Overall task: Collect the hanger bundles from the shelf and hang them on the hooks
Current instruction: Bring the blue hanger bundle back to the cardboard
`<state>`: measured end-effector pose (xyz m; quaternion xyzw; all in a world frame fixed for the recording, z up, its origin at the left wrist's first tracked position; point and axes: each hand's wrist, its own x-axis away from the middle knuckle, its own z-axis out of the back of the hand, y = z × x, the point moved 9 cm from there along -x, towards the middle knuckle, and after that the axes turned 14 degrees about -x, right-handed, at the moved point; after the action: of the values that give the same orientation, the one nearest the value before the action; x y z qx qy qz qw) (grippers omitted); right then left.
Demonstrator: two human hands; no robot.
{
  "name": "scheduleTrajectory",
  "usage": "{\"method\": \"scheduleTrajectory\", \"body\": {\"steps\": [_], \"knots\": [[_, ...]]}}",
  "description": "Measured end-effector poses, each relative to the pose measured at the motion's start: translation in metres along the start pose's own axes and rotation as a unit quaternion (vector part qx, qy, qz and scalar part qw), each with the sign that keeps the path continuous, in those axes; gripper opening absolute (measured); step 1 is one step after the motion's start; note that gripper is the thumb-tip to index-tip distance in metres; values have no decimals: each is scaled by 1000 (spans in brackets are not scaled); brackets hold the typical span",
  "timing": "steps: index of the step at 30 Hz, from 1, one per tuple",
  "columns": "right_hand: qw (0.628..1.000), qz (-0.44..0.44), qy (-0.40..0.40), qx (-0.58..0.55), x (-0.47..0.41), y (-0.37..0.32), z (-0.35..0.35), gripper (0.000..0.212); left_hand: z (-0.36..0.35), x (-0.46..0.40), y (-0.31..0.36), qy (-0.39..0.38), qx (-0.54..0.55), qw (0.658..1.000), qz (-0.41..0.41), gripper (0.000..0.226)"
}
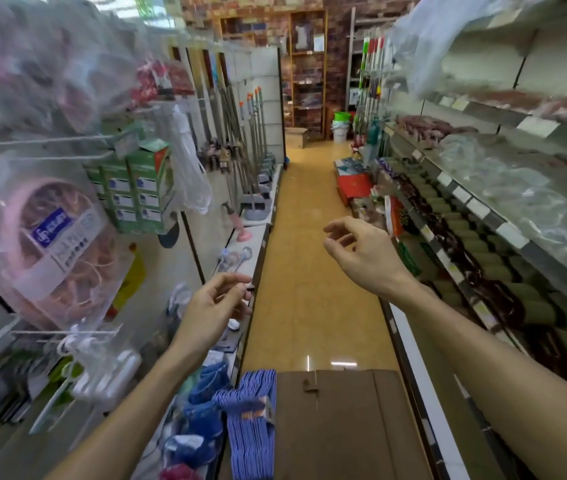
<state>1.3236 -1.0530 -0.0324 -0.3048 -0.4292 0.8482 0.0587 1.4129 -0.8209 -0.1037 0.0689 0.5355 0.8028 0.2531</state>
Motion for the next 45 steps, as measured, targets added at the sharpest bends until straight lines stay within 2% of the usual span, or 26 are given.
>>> {"method": "scheduleTrajectory", "body": {"steps": [10,16,20,26,37,41,45], "knots": [[991,-113,-63,-20,-17,175,-86,28,-42,-73,-125,0,-10,996,84,17],[984,-143,-107,-13,-21,265,-153,26,-62,-109,-202,8,-57,992,112,18],[978,-167,-127,3,0,346,-213,25,-89,-130,-285,-9,-93,989,115,19],[970,-205,-131,10,62,480,-319,23,-144,-139,-439,-24,-87,990,109,21],[972,-174,-150,56,178,694,-495,23,-222,-121,-714,49,-62,995,55,20],[973,-160,-154,57,206,740,-537,22,-237,-115,-772,50,-90,994,23,20],[978,-138,-150,52,215,759,-553,20,-236,-112,-802,68,-110,992,7,20]]}}
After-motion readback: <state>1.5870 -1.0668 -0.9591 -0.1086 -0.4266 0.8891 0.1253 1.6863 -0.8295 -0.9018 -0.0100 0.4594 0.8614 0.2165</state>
